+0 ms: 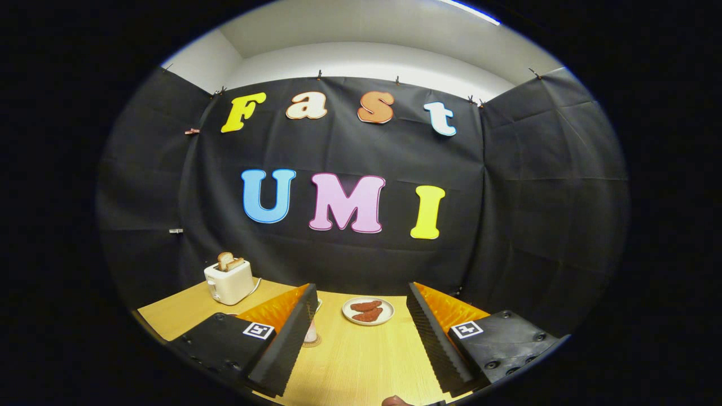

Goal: Take the bottle from table, then pour the juice into the cup, finally place the bottle on the coaster

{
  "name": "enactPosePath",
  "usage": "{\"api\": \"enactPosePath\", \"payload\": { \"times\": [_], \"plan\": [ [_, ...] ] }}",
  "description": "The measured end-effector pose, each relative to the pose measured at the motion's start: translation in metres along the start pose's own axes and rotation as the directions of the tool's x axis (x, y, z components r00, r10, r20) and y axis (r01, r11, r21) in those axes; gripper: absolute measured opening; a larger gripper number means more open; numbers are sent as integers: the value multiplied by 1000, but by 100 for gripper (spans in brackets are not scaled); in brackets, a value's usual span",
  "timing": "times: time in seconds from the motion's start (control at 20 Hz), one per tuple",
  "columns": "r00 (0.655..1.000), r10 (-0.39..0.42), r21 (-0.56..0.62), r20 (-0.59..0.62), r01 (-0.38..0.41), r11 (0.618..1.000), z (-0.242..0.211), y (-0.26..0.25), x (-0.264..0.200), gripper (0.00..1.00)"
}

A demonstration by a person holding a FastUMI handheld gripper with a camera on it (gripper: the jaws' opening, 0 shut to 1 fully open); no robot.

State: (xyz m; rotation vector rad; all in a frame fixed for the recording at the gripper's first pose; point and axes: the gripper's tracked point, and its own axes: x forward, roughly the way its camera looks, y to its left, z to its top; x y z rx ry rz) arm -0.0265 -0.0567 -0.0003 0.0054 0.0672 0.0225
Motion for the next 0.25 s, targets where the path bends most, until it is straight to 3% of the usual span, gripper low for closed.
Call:
{"api": "enactPosePath", "payload": {
  "times": [0.25],
  "plan": [
    [998, -58, -63, 24, 59, 996, 9, -8, -33, 97]
  ]
}}
